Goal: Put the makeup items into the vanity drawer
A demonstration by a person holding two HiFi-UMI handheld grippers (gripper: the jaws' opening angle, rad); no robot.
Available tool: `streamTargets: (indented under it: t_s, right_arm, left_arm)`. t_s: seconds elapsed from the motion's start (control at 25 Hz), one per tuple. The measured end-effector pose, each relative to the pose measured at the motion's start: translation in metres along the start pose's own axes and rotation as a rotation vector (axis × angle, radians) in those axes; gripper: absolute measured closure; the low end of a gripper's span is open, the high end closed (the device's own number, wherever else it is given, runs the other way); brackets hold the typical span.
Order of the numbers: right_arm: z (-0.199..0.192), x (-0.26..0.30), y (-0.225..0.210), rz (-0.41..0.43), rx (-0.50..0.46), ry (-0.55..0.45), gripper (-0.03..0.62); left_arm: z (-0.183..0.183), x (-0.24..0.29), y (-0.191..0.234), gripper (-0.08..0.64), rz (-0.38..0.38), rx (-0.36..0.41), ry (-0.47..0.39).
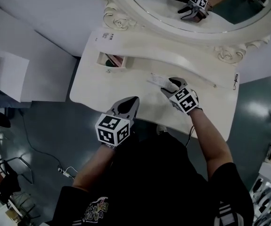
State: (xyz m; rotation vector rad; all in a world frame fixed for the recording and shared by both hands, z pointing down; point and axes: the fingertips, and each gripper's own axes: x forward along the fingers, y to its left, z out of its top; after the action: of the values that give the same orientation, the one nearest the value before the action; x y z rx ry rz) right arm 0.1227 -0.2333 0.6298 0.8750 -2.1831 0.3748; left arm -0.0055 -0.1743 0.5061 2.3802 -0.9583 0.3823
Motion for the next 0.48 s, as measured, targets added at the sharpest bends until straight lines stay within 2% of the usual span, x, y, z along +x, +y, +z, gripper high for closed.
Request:
streamTargets:
  t_s: [0.48]
  right_arm:
    - [-0.015,0.030,-0.010,0.100,-0.067,0.098,0.327]
  left_arm:
    - [-0.011,-0.006,0.004,0.560,0.056,-0.020,-0.008]
